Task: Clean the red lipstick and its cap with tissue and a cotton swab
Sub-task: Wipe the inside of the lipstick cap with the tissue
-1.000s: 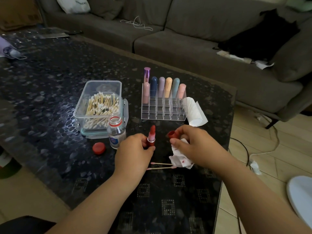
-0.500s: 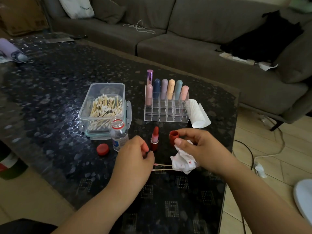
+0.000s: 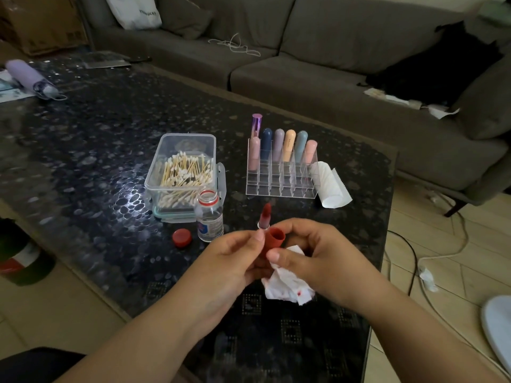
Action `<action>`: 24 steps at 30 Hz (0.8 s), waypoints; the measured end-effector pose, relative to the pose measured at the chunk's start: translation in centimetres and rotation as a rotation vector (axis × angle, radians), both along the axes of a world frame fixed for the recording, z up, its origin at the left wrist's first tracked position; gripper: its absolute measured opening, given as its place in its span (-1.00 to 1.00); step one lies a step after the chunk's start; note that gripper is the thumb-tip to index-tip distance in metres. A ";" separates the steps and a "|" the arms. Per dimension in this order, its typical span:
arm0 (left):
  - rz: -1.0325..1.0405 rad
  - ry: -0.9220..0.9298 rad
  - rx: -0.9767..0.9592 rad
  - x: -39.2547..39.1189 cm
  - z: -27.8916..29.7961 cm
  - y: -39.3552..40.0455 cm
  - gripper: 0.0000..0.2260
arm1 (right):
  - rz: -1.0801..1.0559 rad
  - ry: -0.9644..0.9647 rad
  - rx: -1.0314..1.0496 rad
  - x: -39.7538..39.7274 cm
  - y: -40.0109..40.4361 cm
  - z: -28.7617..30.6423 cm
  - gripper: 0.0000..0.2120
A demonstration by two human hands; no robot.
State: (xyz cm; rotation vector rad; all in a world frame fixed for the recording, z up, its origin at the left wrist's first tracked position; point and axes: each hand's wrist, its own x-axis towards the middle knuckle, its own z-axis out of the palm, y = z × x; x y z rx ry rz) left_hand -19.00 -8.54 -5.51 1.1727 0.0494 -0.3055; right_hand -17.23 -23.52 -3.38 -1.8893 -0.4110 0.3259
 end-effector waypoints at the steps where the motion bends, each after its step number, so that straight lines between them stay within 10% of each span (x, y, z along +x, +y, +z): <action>1: -0.010 -0.006 0.005 -0.1 0.0 0.2 -0.70 | -0.002 -0.016 -0.027 -0.2 0.2 0.1 -0.80; 12: 0.009 -0.143 0.306 -0.1 -0.4 0.9 -0.66 | -0.116 -0.171 -0.420 0.0 -0.2 1.6 -0.50; 24: -0.084 -0.086 0.168 -0.2 0.2 0.2 -0.71 | -0.097 -0.160 -0.523 0.1 0.2 1.8 -0.45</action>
